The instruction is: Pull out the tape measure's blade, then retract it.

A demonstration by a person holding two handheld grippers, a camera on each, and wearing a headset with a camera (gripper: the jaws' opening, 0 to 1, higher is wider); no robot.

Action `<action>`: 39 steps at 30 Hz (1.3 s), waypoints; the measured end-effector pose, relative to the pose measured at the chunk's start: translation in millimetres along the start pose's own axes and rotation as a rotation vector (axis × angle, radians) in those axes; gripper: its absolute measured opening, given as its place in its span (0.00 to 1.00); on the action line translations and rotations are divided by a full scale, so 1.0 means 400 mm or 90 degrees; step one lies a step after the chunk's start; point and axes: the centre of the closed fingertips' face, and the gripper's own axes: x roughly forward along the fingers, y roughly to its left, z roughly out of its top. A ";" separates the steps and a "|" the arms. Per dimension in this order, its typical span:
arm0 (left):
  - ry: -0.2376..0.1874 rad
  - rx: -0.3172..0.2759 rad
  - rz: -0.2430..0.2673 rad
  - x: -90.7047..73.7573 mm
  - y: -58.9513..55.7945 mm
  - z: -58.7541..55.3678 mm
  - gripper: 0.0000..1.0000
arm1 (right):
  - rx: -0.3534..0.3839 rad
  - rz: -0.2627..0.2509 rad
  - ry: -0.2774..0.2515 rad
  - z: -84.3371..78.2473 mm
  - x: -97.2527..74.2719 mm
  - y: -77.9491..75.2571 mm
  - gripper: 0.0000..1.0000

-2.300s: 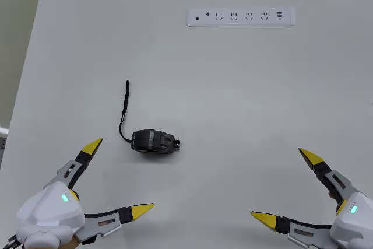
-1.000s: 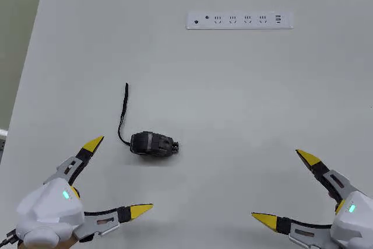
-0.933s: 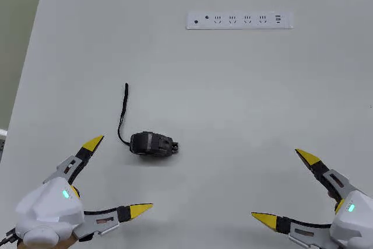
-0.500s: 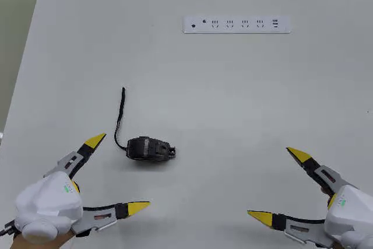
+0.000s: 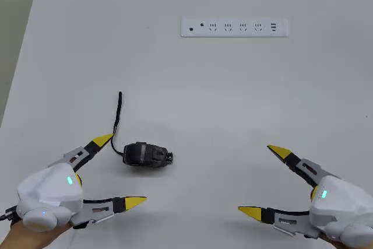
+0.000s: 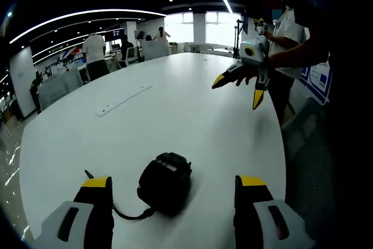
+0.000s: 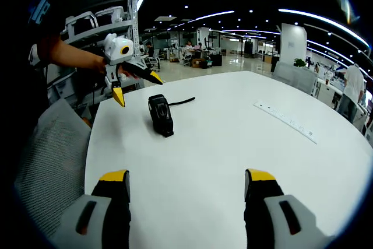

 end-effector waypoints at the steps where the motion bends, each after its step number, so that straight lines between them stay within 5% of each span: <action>1: 0.003 0.001 -0.006 0.005 -0.002 -0.001 0.82 | -0.002 0.004 0.000 0.002 0.005 0.000 0.82; 14: 0.030 0.038 -0.054 0.042 0.005 -0.025 0.68 | -0.031 0.040 -0.002 0.007 0.062 -0.002 0.75; 39: 0.138 0.144 -0.151 0.109 0.035 -0.094 0.42 | -0.079 0.118 -0.001 0.025 0.189 0.019 0.59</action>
